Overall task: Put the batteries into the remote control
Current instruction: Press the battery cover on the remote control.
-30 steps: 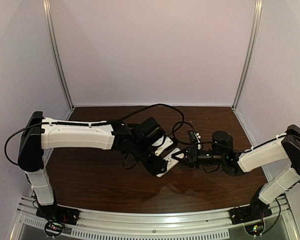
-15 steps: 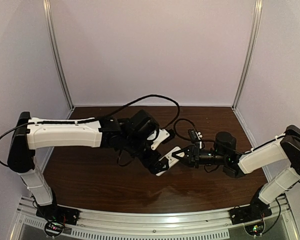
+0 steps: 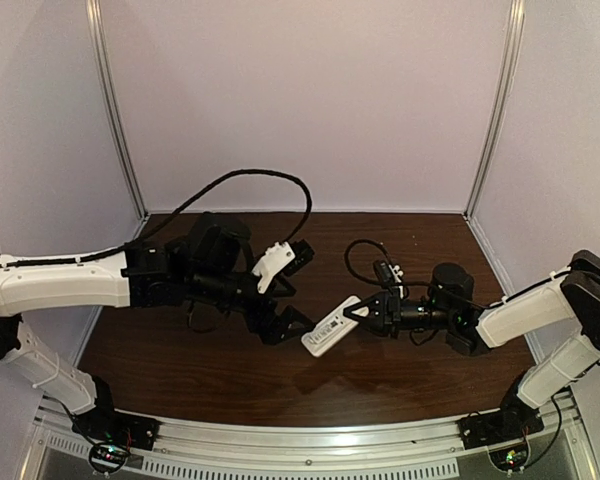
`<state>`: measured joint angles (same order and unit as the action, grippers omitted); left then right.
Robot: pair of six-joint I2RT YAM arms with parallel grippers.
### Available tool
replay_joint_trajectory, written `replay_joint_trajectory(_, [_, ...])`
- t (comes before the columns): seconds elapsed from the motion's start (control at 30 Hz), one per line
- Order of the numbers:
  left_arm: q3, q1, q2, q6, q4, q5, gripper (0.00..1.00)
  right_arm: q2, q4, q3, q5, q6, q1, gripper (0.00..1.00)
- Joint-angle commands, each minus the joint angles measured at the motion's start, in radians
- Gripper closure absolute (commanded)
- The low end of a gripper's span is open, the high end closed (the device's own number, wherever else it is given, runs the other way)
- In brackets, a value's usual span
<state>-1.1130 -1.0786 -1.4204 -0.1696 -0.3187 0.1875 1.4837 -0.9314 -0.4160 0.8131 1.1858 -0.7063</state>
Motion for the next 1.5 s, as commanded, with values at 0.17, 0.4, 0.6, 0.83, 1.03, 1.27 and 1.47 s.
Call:
replay_joint_trajectory(0.17, [0.233,-0.029,0.187,0.34,0.243,0.143,0.22,-0.029,-0.027,-0.007,0.107,0.058,0.005,1.0])
replay_joint_trajectory(0.4, [0.228,-0.086,0.222,0.581,0.188,0.133,0.37,-0.038,0.064,-0.039,0.165,0.031,0.003,1.0])
replay_joint_trajectory(0.6, [0.156,-0.144,0.158,0.7,0.115,0.121,0.53,-0.025,0.093,-0.077,0.207,0.021,-0.002,1.0])
replay_joint_trajectory(0.83, [0.12,-0.167,0.092,0.769,0.086,0.112,0.63,-0.022,0.155,-0.116,0.225,-0.02,-0.014,1.0])
replay_joint_trajectory(1.03, [0.116,-0.166,0.068,0.781,0.083,0.094,0.69,-0.016,0.163,-0.128,0.237,-0.029,-0.024,1.0])
replay_joint_trajectory(1.27, [0.116,-0.167,0.052,0.784,0.08,0.072,0.72,-0.01,0.158,-0.136,0.249,-0.034,-0.041,1.0])
replay_joint_trajectory(1.47, [0.108,-0.167,0.042,0.799,0.072,0.082,0.72,-0.008,0.145,-0.139,0.254,-0.026,-0.046,1.0])
